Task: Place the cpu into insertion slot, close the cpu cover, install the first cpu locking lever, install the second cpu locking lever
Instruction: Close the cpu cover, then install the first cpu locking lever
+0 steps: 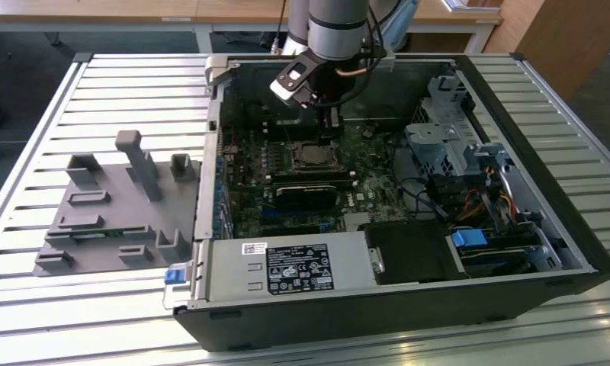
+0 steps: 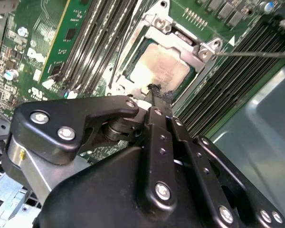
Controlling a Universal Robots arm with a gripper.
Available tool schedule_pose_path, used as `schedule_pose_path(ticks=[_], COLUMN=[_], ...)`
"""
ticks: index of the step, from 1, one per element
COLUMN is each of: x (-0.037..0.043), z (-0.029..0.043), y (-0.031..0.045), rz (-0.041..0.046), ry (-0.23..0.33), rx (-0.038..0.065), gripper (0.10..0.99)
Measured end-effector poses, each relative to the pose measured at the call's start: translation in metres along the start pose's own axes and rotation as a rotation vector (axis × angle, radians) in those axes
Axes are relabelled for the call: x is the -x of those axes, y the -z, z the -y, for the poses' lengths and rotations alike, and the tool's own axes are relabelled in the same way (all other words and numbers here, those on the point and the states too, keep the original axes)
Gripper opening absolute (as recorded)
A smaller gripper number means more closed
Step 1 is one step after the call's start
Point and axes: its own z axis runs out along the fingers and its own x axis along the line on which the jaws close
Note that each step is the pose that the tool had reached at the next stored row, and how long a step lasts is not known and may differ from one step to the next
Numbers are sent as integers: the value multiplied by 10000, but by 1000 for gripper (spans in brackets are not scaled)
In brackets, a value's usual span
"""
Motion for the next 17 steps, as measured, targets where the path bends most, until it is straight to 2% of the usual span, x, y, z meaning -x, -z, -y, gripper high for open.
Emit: schedule_pose_path(ticks=[12, 17], x=[-2, -1], z=[82, 91], y=[0, 2], rz=[-1, 0], ry=[0, 1], rx=[0, 0], gripper=[106, 106])
